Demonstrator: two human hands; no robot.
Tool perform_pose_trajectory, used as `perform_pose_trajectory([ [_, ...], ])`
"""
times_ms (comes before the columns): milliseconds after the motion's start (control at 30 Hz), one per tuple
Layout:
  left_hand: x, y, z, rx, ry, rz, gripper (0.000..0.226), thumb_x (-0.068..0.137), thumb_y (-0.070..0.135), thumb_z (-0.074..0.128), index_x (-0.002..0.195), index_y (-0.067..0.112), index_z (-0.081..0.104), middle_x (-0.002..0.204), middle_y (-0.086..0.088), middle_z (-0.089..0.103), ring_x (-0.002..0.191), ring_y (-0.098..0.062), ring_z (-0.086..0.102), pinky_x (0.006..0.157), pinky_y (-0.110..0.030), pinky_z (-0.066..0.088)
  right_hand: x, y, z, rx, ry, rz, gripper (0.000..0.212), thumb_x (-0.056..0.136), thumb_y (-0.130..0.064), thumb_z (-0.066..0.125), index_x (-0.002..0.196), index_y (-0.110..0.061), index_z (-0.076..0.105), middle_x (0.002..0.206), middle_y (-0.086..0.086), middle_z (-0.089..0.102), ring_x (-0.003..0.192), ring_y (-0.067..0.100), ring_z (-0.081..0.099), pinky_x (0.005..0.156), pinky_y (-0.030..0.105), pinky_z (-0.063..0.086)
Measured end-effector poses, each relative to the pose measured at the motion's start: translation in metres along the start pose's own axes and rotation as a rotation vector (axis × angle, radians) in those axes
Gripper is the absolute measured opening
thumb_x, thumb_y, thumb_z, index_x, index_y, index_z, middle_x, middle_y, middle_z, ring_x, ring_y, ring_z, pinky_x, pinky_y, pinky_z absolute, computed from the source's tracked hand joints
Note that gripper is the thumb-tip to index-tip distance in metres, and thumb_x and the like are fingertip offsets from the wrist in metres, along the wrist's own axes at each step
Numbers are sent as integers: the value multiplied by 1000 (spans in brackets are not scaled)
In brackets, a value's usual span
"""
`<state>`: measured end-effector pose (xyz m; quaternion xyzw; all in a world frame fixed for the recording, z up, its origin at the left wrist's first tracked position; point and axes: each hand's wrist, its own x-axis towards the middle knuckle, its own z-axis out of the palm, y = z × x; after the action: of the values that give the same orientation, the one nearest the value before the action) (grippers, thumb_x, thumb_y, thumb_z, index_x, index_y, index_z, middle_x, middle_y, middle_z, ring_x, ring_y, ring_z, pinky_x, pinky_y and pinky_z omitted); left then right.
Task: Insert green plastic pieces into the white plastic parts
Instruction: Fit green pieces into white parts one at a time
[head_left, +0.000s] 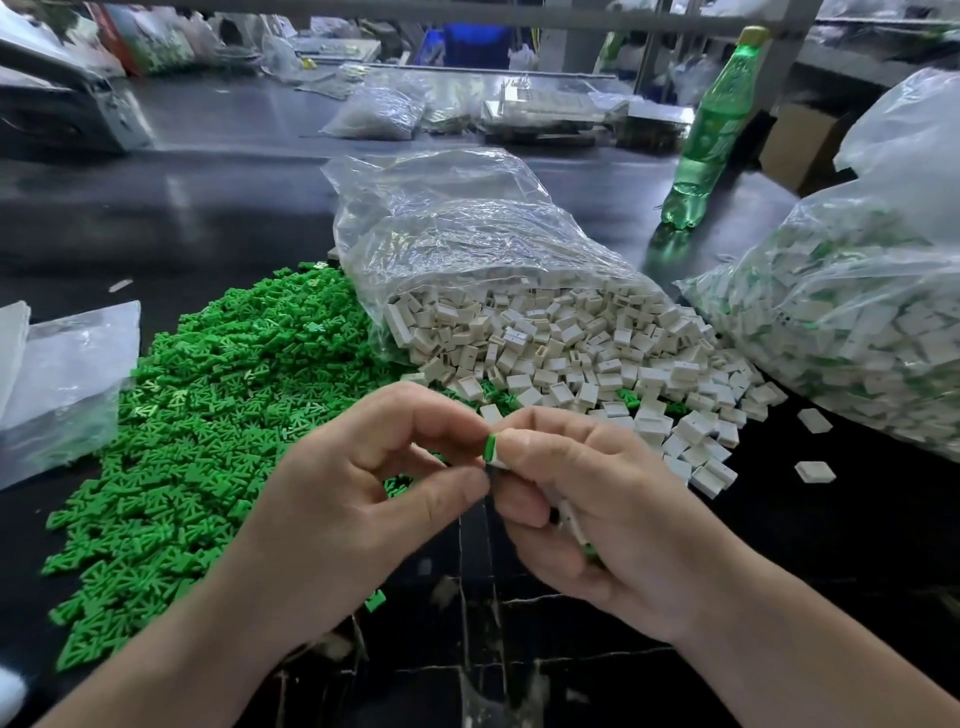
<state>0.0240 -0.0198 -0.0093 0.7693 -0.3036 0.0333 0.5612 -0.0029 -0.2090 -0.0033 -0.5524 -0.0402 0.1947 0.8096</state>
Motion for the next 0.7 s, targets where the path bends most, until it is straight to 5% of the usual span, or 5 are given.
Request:
perform_pose_trajectory([
  [200,-1,3,4,151,61,106,17,80,32,70,97,32,65,95,15,69,83,-4,67,69,-4,46,0,0,-2,-45,-25,30,10,87,-23,59,86,-12,59,59,3,49,36,9,34,36,13,19],
  [467,-3,7,0,-4,-56,-69,12,76,37,73,85,33,67,64,13,63,49,6,51,46,-5,38,3,1,-3,-67,-64,121,9,80,-21,56,72,-17,59,58,4,50,34,9,36,35,13,21],
  [700,-2,7,5,159,-2,-78,16,75,45,62,86,34,66,69,10,67,55,-4,59,49,-7,40,5,3,-9,-15,-82,162,11,80,-22,56,69,-18,59,63,6,52,36,10,39,34,14,24],
])
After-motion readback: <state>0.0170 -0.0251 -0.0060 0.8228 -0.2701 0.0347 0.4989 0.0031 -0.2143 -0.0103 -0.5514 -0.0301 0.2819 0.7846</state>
